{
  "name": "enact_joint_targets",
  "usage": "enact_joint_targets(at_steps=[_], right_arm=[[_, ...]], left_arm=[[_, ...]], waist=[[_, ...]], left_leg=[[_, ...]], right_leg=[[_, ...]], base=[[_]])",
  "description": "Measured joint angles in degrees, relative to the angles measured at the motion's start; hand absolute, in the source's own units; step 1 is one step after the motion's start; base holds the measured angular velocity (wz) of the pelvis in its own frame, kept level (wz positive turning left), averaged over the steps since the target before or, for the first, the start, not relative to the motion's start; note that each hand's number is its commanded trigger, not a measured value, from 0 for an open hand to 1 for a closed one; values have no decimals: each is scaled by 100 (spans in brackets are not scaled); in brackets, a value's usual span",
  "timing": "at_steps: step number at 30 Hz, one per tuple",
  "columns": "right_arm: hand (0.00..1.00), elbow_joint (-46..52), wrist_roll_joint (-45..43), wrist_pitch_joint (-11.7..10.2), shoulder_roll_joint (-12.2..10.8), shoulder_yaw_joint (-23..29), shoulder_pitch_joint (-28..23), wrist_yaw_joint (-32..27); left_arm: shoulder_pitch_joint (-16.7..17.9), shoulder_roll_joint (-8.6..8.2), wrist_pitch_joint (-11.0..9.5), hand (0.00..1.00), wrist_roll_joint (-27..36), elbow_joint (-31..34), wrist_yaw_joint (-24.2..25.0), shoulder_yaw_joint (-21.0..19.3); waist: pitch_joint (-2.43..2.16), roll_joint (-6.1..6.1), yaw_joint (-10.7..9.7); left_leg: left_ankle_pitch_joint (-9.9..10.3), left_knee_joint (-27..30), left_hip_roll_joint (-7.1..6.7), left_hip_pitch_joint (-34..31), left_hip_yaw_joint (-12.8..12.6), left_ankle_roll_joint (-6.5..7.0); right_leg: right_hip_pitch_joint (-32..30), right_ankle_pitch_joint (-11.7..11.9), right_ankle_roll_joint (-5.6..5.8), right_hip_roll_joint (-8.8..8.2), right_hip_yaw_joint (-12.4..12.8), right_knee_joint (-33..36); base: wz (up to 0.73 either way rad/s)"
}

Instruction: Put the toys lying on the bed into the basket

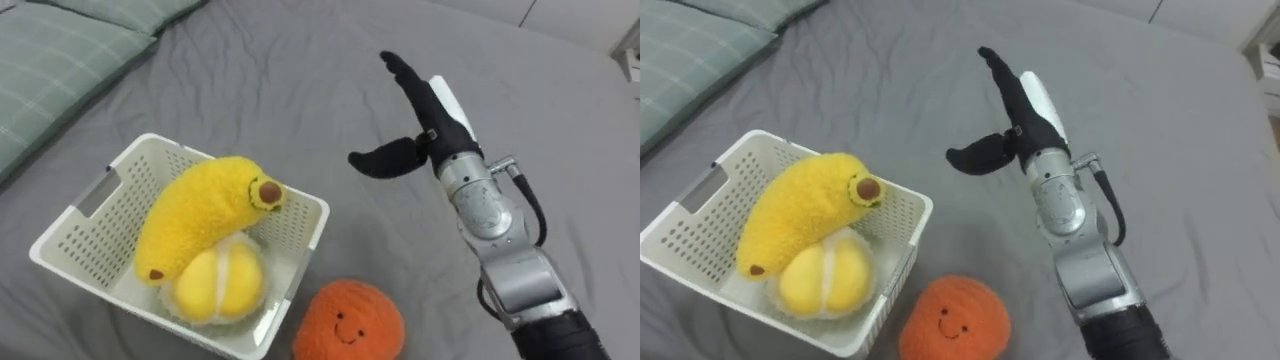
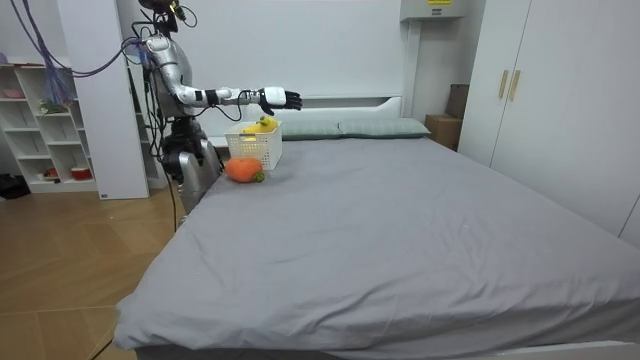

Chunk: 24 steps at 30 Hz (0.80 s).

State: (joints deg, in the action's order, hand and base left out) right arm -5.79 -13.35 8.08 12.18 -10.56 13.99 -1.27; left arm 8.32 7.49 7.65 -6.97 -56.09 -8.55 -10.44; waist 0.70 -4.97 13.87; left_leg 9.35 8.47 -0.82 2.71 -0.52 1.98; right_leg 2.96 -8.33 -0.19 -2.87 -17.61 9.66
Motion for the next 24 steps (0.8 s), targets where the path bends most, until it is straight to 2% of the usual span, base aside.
enact_joint_targets(at_steps=[2,4,5,8,12,19,24], right_arm=[[0,80,-6,-11,57,73,-178,0],[0,114,-9,-66,155,113,-427,1],[0,122,20,-74,154,133,-487,0],[0,18,160,-122,151,266,-724,-12],[0,-343,180,-131,149,379,-824,-69],[0,-703,223,-128,103,378,-1078,-38],[0,-1224,366,-117,60,169,-1175,120]], left_arm=[[20,2,-65,0,7,-1,-2,-58],[38,-1,-57,0,35,-10,-22,-58],[67,-5,-55,0,87,-14,-42,-56],[164,-23,-68,0,314,-54,-96,-52],[164,-37,-100,0,491,-120,-125,-51],[180,-49,-102,0,574,-135,-212,-29],[142,-123,-168,0,983,-140,-348,73]], waist=[[-22,45,-113],[-73,116,-263],[-76,133,-294],[-62,185,-420],[-59,172,-557],[-76,124,-595],[-54,148,-568]], left_leg=[[0,-20,9,42,-65,0],[0,-30,13,82,-112,0],[0,-36,16,97,-130,0],[-1,-62,27,125,-197,1],[6,-74,20,139,-244,8],[8,-70,12,104,-258,17],[12,-85,13,106,-261,20]], right_leg=[[-1,2,-3,-7,44,8],[8,4,-6,-14,90,23],[10,4,-7,-9,117,26],[8,9,-14,-2,195,63],[-7,5,-11,-6,279,92],[-5,5,6,8,314,-2],[-7,5,8,7,307,-7]], base=[[-16],[-14],[-13],[-14],[-7],[2],[1]])
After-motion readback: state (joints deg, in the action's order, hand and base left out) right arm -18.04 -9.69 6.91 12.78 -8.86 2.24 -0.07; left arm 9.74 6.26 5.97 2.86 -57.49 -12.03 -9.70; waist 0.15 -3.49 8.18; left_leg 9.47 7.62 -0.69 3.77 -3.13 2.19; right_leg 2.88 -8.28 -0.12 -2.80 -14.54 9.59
